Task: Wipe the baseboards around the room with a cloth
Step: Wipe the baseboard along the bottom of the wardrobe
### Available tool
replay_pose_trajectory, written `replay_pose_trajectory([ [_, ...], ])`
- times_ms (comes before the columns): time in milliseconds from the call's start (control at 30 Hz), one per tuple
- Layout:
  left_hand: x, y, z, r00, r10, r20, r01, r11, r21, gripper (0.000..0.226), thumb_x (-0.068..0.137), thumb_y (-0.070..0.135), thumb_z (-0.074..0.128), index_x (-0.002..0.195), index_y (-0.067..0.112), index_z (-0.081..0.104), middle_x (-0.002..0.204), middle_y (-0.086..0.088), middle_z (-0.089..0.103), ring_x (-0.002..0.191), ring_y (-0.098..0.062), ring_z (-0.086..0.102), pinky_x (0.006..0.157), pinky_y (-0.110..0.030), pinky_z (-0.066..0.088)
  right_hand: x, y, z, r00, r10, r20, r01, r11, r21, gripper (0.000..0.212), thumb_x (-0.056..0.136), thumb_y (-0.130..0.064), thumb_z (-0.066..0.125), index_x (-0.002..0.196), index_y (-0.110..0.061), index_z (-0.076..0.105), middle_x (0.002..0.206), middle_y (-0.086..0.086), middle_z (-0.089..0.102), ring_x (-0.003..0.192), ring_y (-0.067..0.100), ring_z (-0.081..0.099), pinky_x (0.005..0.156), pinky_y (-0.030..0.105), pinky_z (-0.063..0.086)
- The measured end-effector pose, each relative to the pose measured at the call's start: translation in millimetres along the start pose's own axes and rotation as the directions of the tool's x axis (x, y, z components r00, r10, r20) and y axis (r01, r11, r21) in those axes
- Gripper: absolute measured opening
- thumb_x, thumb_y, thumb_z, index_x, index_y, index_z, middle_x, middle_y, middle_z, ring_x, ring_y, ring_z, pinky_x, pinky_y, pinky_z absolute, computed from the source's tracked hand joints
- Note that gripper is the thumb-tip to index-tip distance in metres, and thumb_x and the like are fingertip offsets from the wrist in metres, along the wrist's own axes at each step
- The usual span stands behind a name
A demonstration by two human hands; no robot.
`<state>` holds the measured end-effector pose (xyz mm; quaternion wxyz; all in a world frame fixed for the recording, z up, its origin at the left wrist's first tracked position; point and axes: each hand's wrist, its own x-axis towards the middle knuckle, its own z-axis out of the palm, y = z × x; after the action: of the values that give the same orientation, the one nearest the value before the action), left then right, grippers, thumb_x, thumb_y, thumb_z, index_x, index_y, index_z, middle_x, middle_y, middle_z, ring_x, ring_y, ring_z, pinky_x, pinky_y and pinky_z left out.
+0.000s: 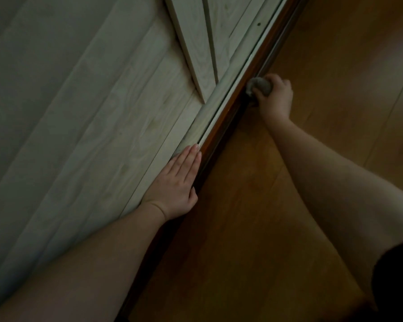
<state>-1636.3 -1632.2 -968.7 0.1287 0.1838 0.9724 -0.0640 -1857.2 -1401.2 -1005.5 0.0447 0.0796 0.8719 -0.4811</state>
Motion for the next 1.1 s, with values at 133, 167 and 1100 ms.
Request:
replay_pose_trajectory([
  [133,0.3,0.7,-1.6,1.000,-0.005,0.002,0.005,1.000,0.005,0.080,0.092,0.040,0.026,0.156,0.001,-0.001,0.165,-0.017,-0.005,0.154,-0.028,-0.003,0.124,-0.045,0.014,17.2,-8.6,-15.7,1.000,-0.019,0.003,0.019,0.996,-0.089,0.039,0.093,-0.025,0.064,0.131,-0.025,0.054,0.132,0.005,0.047,0.124,0.023,0.042,0.107,0.042,0.042],
  [167,-0.2,0.8,-1.9,1.000,-0.005,0.002,0.005,1.000,0.009,0.080,0.092,0.040,0.026,0.156,0.001,-0.001,0.165,-0.017,-0.005,0.154,-0.028,-0.003,0.124,-0.044,0.014,14.9,-9.7,-18.2,0.999,-0.029,-0.021,0.027,0.995,-0.093,0.039,0.093,-0.026,0.064,0.130,-0.025,0.054,0.130,0.005,0.048,0.123,0.022,0.043,0.106,0.041,0.042],
  [1100,-1.2,-0.1,0.7,1.000,-0.012,-0.016,0.013,0.999,0.032,0.091,0.092,0.059,0.020,0.156,0.002,-0.008,0.165,-0.017,-0.013,0.153,-0.025,-0.013,0.125,-0.040,0.001,-145.1,20.9,38.0,0.982,-0.138,0.126,0.139,0.990,0.002,0.040,0.087,-0.023,0.068,0.124,-0.030,0.054,0.124,-0.005,0.048,0.114,0.007,0.037,0.096,0.031,0.040],
])
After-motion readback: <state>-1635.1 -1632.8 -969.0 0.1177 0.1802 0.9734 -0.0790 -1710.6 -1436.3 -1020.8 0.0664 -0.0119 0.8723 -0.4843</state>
